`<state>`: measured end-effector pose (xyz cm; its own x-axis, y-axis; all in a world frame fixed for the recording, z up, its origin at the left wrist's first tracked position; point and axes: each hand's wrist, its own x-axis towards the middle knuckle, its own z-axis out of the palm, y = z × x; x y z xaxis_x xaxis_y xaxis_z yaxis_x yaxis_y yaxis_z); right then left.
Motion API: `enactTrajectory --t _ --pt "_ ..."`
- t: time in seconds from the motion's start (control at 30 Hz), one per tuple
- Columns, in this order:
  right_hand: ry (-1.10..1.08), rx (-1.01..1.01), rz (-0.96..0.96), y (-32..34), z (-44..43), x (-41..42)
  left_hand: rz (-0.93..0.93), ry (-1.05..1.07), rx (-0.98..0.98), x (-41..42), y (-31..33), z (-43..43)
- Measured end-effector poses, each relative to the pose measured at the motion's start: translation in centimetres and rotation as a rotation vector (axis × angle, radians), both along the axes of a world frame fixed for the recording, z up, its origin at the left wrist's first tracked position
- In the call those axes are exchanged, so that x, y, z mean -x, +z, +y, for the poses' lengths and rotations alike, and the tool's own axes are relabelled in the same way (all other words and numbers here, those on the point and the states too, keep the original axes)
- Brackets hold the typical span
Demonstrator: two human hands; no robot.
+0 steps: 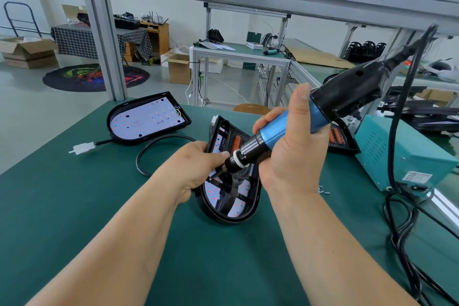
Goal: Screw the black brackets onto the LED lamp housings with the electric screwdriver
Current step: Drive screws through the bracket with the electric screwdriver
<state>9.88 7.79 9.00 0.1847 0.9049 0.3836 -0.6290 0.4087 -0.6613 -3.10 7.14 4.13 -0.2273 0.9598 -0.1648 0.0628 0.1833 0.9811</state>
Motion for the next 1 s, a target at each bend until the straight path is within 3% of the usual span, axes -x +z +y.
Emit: enactTrajectory --t 0.33,0.5,0.63,1.0 --pt "0.029 0.095 -0.090 2.0 1.2 -2.7 -0.041 -0.024 0.059 0.8 -0.7 0.3" --pt "0.029 0.349 -0.396 3.7 3.9 -8.9 -0.037 -0.026 0.073 1.0 -1.0 0.6" --pt "-0.107 0.532 -0.678 2.4 6.1 -13.3 -0.053 -0.022 0.085 1.0 -1.0 0.6" --pt "-0.403 0.582 -1.301 -4.3 9.7 -15.1 -0.062 -0.016 0.088 1.1 -1.1 0.5"
